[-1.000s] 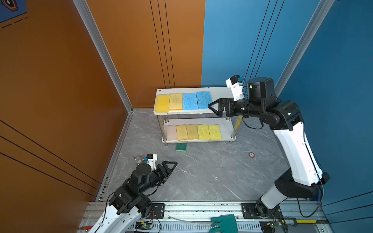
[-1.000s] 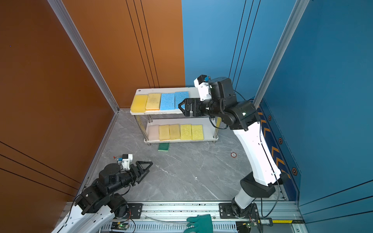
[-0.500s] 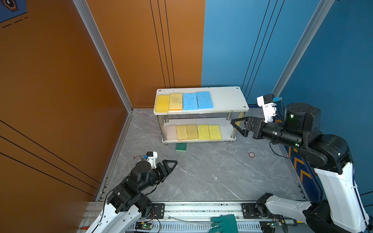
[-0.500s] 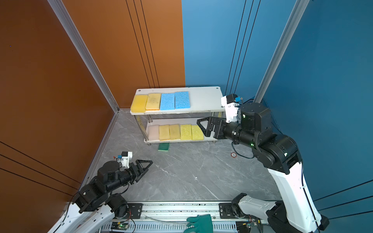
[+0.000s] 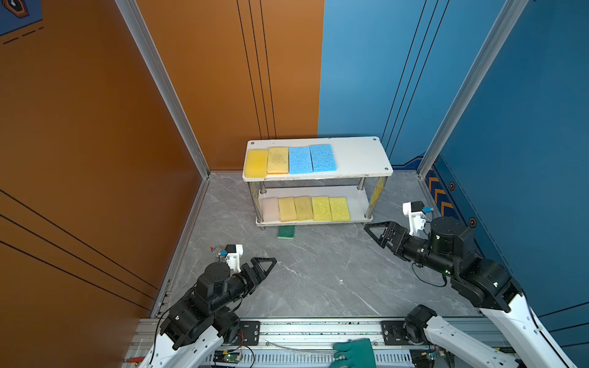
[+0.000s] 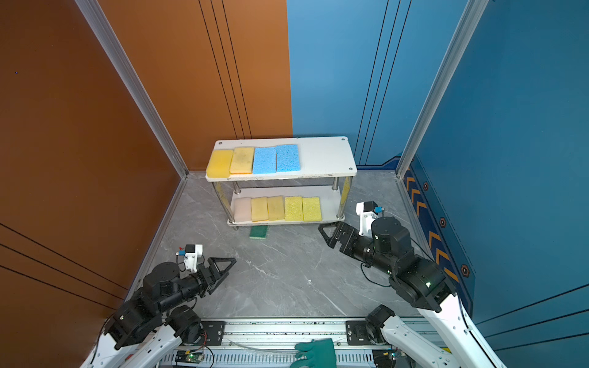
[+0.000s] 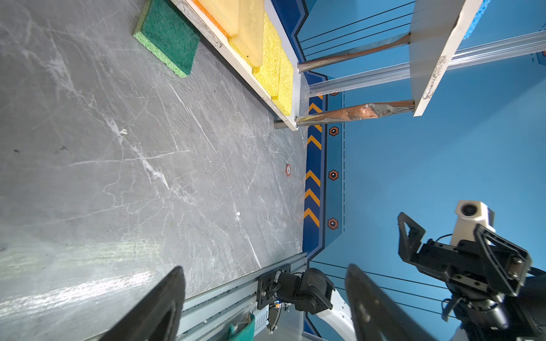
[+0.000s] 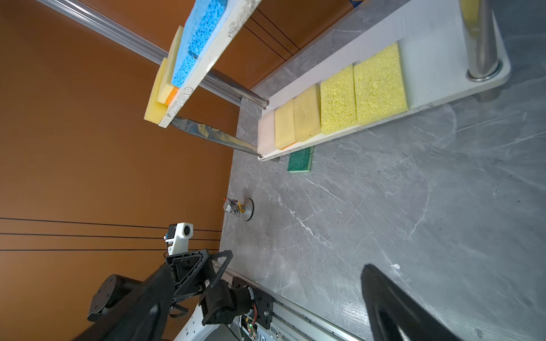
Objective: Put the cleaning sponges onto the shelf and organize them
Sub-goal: 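Pull the right gripper back from the shelf toward the robot, then reach the right gripper down to the green scouring pad by the shelf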
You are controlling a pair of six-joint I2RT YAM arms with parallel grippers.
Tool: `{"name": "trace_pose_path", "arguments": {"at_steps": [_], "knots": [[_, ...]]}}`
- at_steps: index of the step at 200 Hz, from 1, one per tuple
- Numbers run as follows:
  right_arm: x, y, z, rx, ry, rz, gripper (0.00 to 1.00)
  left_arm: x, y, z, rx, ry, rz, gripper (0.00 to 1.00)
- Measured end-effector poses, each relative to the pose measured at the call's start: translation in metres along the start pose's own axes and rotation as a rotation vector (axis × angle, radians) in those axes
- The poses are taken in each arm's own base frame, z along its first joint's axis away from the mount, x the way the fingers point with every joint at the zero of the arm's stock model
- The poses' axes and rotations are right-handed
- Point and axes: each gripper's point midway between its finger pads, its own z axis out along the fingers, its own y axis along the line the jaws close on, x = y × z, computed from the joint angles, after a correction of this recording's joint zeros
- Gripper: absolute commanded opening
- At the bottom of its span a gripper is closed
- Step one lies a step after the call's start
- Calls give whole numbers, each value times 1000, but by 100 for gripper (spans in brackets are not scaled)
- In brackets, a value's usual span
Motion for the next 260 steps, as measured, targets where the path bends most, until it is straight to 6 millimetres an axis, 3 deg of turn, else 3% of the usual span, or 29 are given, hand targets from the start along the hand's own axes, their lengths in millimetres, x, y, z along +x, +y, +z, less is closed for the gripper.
{"name": "trace_pose_path", "arguments": {"at_steps": [37, 41, 53, 123, 194, 231, 260], "knots": [[33, -39, 29, 56, 70, 76, 100, 4, 8, -4, -6, 2, -10, 95], [37, -42, 32, 61, 79, 79, 100, 4, 10, -4, -9, 4, -10, 100], [50, -51, 40, 77, 110, 91, 100, 5, 14, -3, -19, 7, -18, 98], [102, -82, 72, 121, 194, 122, 100, 16, 43, 8, -90, 49, -37, 98], [127, -96, 117, 158, 216, 130, 97, 16, 87, 32, -250, 49, -91, 98], [136, -105, 166, 256, 265, 40, 90, 6, 91, 42, -280, 19, -125, 94], [130, -79, 211, 247, 261, -63, 81, -1, 86, 42, -269, -7, -135, 93]]}}
